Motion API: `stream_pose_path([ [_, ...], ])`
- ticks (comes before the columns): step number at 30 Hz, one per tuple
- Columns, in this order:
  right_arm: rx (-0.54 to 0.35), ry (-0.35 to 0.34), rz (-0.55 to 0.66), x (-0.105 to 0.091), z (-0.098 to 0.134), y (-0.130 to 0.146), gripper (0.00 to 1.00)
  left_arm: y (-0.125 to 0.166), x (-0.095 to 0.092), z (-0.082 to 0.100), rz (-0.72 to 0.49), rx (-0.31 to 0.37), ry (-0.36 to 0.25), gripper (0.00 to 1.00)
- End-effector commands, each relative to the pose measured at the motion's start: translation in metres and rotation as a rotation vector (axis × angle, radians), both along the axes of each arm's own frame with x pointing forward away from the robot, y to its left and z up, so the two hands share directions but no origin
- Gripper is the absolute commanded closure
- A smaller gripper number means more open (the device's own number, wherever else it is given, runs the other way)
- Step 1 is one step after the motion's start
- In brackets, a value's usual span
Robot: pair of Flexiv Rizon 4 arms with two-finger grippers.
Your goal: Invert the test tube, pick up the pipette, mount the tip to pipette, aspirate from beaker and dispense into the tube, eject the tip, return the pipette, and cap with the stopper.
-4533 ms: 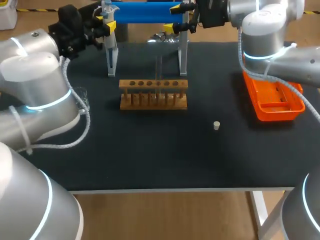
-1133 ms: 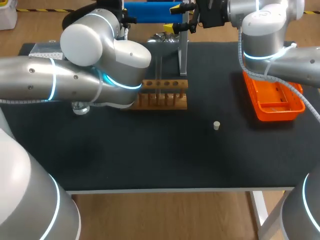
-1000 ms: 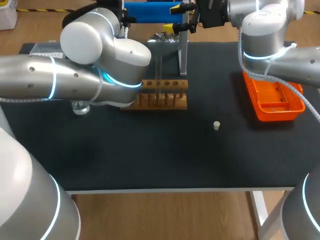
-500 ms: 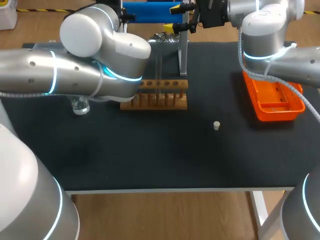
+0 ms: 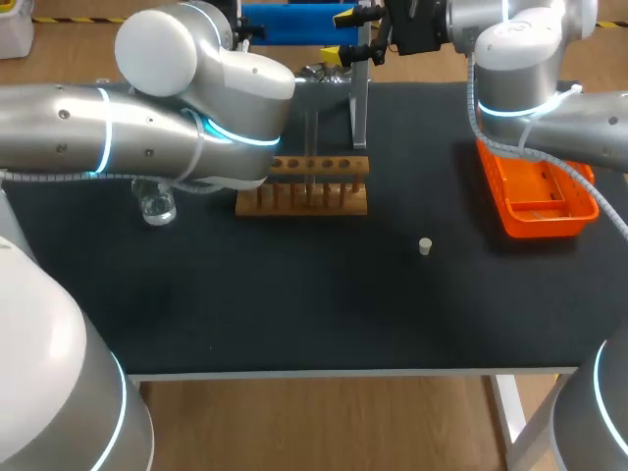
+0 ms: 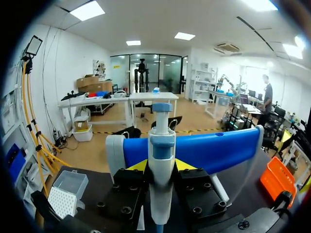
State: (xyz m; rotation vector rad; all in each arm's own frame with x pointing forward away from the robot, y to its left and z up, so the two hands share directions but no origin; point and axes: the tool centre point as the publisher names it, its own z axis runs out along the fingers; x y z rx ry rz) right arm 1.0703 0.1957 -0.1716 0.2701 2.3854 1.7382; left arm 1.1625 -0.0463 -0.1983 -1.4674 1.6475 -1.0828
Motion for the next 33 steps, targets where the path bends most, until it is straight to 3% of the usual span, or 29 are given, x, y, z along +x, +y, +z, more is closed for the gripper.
stream_pose_path([
  [1, -0.001, 0.001, 0.001, 0.000, 0.000, -0.001, 0.00, 0.000, 0.002, -0.001, -0.001, -0.001, 0.015, 1.00],
  [14, -0.001, 0.001, 0.001, 0.000, 0.000, -0.001, 0.00, -0.002, 0.003, -0.006, 0.003, -0.016, 0.035, 1.00],
  [15, -0.001, 0.001, 0.001, 0.000, 0.000, -0.001, 0.00, -0.002, 0.003, -0.007, 0.004, -0.017, 0.037, 0.96],
  [17, -0.001, 0.001, 0.001, 0.000, 0.000, -0.001, 0.00, -0.002, 0.003, -0.007, 0.003, -0.020, 0.039, 0.59],
  [18, -0.001, 0.001, 0.001, 0.000, 0.000, -0.001, 0.00, -0.002, 0.003, -0.007, 0.002, -0.020, 0.040, 0.48],
  [20, -0.001, 0.001, 0.001, 0.000, 0.000, -0.001, 0.00, -0.002, 0.003, -0.007, -0.001, -0.022, 0.038, 0.03],
  [33, -0.001, 0.001, 0.001, 0.000, 0.000, -0.001, 0.00, -0.011, -0.005, 0.003, -0.017, -0.025, 0.010, 0.00],
])
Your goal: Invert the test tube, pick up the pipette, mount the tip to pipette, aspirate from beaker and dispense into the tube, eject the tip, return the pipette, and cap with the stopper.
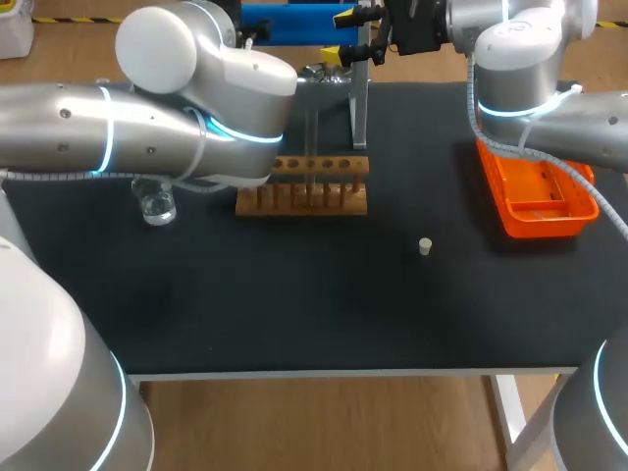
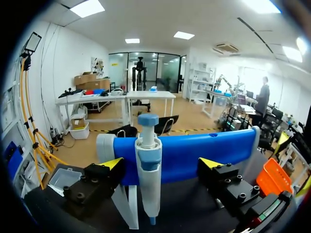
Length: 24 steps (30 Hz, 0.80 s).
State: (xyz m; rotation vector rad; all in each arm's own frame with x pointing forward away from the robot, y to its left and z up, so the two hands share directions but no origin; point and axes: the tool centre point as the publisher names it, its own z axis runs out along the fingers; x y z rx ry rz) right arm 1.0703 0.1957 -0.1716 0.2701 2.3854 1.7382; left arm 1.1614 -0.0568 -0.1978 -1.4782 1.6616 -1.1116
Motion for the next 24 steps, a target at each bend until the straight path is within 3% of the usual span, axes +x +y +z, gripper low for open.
stream_pose_path([
  [1, -0.001, 0.001, 0.001, 0.000, 0.000, -0.001, 0.00, -0.001, -0.005, 0.004, 0.000, 0.001, 0.001, 0.00],
  [12, -0.001, 0.001, 0.001, 0.000, 0.000, -0.001, 0.00, -0.001, -0.027, 0.026, 0.008, 0.022, -0.023, 0.00],
  [24, -0.001, 0.001, 0.001, 0.000, 0.000, -0.001, 0.00, -0.002, -0.096, 0.038, -0.101, -0.020, -0.029, 0.00],
])
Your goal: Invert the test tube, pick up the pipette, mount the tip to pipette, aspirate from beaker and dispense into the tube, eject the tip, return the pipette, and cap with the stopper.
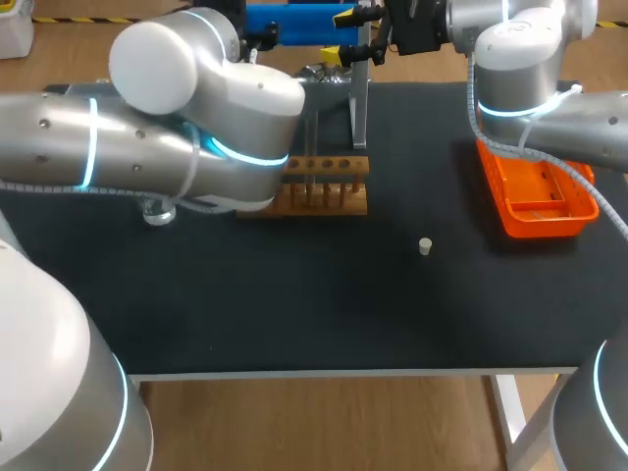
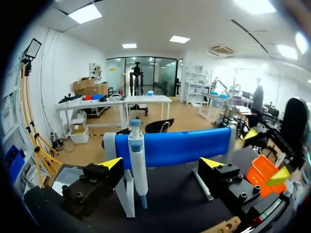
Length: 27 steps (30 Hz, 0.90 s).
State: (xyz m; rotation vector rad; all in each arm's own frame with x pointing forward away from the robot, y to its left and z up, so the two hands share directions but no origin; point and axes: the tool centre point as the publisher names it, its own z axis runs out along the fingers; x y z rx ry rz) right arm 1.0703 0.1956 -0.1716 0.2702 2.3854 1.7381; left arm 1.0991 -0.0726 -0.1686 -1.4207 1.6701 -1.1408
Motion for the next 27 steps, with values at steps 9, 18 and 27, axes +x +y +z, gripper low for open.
stream_pose_path([
  [9, -0.001, 0.001, 0.001, 0.000, 0.000, -0.001, 0.00, 0.013, -0.095, 0.004, -0.220, -0.043, 0.063, 0.00],
  [18, -0.001, 0.001, 0.001, 0.000, 0.000, -0.001, 0.00, 0.012, -0.142, 0.004, -0.616, -0.050, -0.047, 0.00],
  [27, -0.001, 0.001, 0.001, 0.000, 0.000, -0.001, 0.00, -0.003, -0.163, -0.003, -0.921, -0.063, -0.105, 0.00],
])
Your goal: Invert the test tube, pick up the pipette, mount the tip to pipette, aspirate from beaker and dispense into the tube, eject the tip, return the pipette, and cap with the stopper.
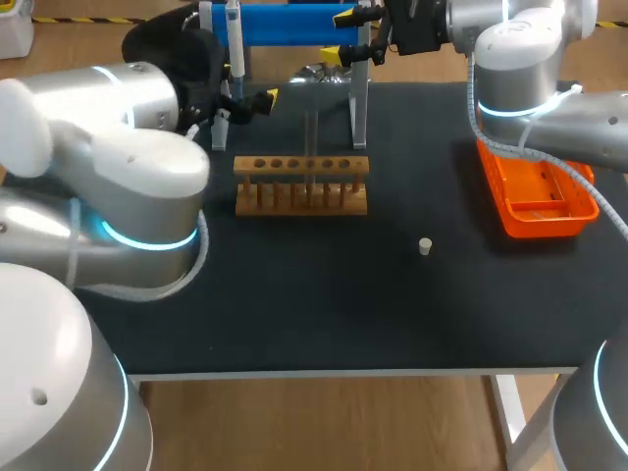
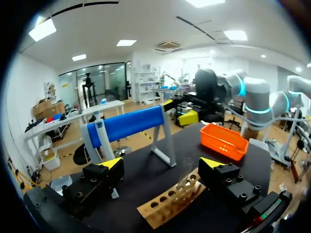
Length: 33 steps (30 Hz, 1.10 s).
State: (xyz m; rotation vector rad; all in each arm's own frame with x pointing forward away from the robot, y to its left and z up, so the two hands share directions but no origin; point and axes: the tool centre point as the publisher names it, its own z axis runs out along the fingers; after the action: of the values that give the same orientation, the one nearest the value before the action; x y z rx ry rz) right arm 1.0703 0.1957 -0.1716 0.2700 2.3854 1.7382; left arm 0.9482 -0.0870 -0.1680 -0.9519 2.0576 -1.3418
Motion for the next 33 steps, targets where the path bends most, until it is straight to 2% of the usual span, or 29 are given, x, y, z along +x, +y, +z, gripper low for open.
stream_pose_path([
  [1, -0.001, 0.001, 0.001, 0.000, 0.000, -0.001, 0.00, 0.010, -0.014, -0.006, -0.461, -0.120, 0.000, 0.00],
  [5, -0.001, 0.001, 0.001, 0.000, 0.000, -0.001, 0.00, 0.000, -0.021, -0.010, -0.568, -0.122, -0.008, 0.00],
  [9, -0.001, 0.001, 0.001, 0.000, 0.000, -0.001, 0.00, -0.008, -0.022, -0.014, -0.626, -0.119, -0.013, 0.00],
  [19, -0.001, 0.001, 0.001, 0.000, 0.000, -0.001, 0.00, -0.028, -0.014, -0.028, -0.724, -0.092, 0.020, 0.00],
  [33, -0.001, 0.001, 0.001, 0.000, 0.000, -0.001, 0.00, -0.056, -0.002, -0.052, -0.793, -0.026, 0.063, 0.00],
])
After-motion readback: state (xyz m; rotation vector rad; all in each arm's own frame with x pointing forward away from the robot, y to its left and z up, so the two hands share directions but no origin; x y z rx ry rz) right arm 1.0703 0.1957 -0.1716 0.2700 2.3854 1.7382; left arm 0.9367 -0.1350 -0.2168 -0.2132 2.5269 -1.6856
